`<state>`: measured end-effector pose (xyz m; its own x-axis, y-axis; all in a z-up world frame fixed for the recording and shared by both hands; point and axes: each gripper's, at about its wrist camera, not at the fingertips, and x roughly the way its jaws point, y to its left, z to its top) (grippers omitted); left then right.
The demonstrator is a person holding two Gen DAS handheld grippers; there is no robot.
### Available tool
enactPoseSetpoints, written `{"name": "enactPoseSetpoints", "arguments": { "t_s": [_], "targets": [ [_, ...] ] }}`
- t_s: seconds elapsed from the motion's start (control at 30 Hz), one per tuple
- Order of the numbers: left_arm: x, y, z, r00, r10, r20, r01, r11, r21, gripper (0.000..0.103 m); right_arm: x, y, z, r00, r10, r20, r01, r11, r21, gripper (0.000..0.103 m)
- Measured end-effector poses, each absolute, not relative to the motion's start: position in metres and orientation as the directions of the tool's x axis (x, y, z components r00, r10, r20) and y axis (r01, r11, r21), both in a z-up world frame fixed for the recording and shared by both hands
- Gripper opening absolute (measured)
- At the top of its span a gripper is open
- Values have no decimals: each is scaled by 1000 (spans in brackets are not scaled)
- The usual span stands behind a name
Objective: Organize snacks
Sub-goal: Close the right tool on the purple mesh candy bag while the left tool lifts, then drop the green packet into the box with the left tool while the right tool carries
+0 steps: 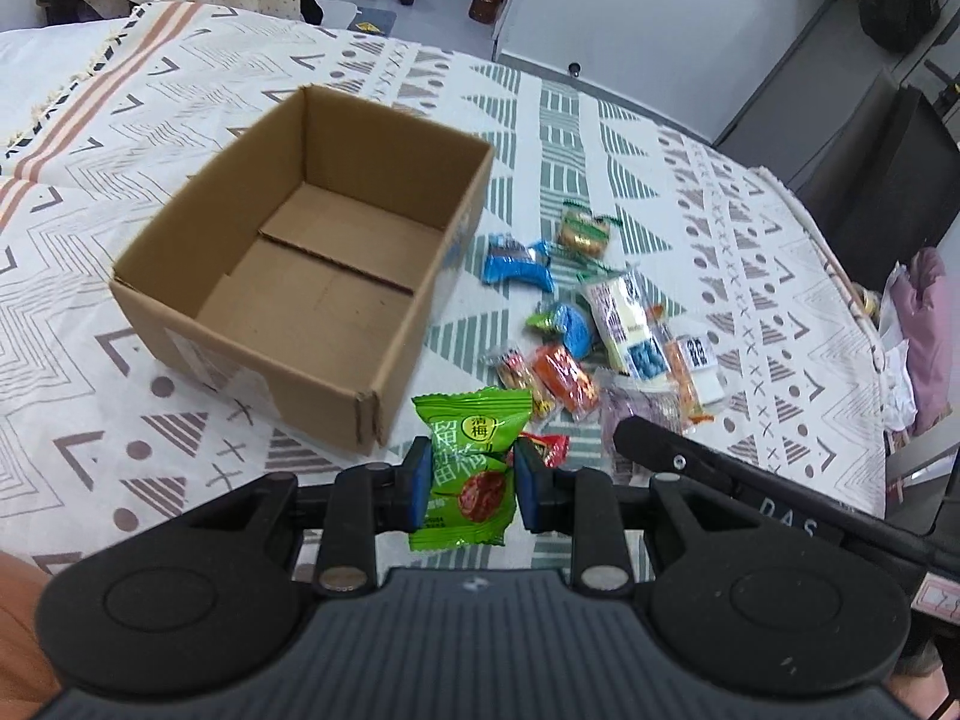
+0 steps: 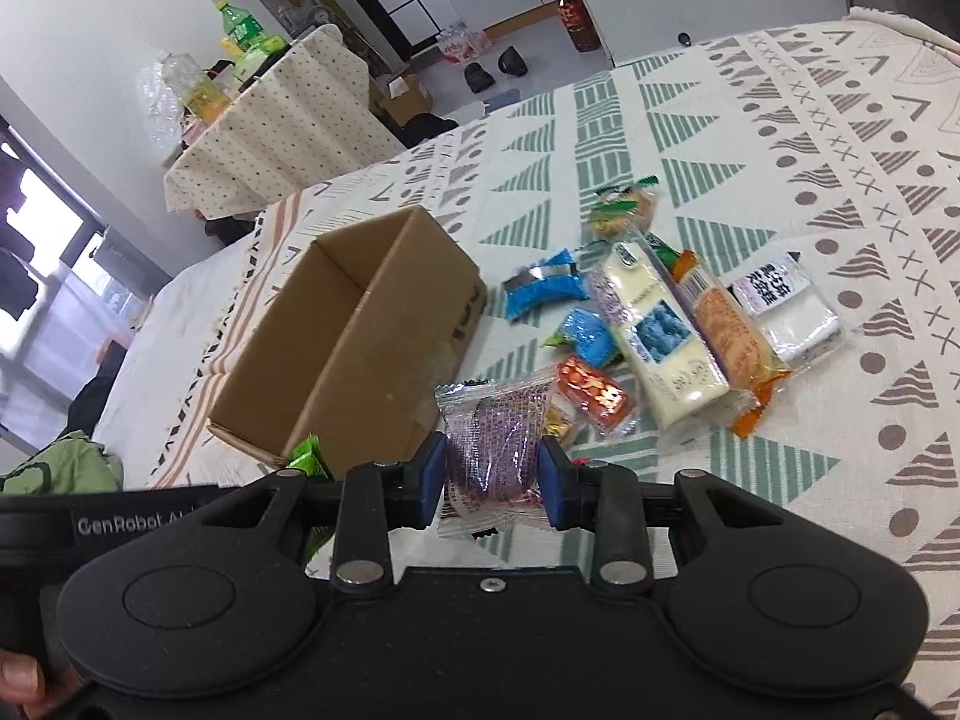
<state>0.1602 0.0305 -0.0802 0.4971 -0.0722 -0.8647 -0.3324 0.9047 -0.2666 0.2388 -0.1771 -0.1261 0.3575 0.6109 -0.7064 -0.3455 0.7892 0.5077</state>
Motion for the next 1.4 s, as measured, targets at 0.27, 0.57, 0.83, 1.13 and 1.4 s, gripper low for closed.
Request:
{"name": "enactPoseSetpoints", "arguments": {
  "t_s": [0.27,0.57,0.83,1.13,1.4],
  "targets": [
    [161,51,-69,521,-78,-850,-342,893,-292,28,236,-164,-112,369,616,-696,-339,787,516,32],
    [166,79,-61,543,-81,-836,-360,876,-320,28,236,-135,-99,381,623,-683,-342,781,522,32],
    [174,106,-56,569,-71,-819,-389,855,-344,28,241,-110,-95,377,620,-688,-334,784,524,32],
    [183,138,-54,580,-20,-814,-423,847,-322,30,245,-82,-89,367,635,-679,-348,771,533,32],
    [177,151,-57,554,10,-832,-458,839,-295,51,249,-62,-86,360,638,-680,-361,768,530,32]
  ]
}}
